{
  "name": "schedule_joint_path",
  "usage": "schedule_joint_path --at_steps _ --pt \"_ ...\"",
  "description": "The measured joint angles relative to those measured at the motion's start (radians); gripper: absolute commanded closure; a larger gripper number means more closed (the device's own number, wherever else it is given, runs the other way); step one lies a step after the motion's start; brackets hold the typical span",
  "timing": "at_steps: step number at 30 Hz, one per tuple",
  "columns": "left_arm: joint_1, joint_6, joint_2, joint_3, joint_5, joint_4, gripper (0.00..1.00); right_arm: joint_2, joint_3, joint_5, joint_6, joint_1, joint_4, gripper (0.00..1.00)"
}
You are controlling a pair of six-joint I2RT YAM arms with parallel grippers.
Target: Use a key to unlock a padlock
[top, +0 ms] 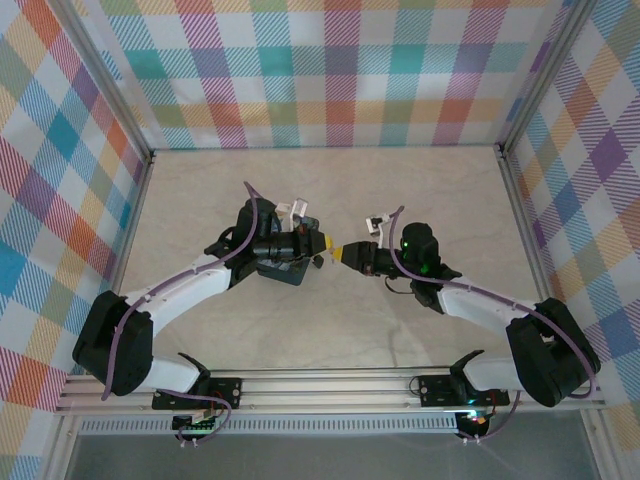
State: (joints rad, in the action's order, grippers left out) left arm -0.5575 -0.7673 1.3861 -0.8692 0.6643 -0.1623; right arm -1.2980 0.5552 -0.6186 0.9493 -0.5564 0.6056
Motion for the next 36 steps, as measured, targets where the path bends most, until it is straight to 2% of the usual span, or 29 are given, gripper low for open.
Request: schedule_joint_path --at_steps 8,16,31,36 --pt "0.000 -0.023 -0.006 0.031 0.000 -0.054 1.00 -0.003 -0.002 0.022 0.047 -0.013 0.052 0.75" --pt "0.000 -0.032 -0.026 0.048 0.000 -0.063 1.00 -0.003 -0.003 0.032 0.062 -0.033 0.053 0.75" --pt "0.004 -0.056 -0.026 0.049 0.006 -0.100 1.00 -0.013 -0.002 0.045 0.083 -0.040 0.066 1.00" --pt "0.004 -0.051 -0.026 0.049 0.002 -0.095 0.99 -0.013 -0.002 0.051 0.066 -0.040 0.065 1.00"
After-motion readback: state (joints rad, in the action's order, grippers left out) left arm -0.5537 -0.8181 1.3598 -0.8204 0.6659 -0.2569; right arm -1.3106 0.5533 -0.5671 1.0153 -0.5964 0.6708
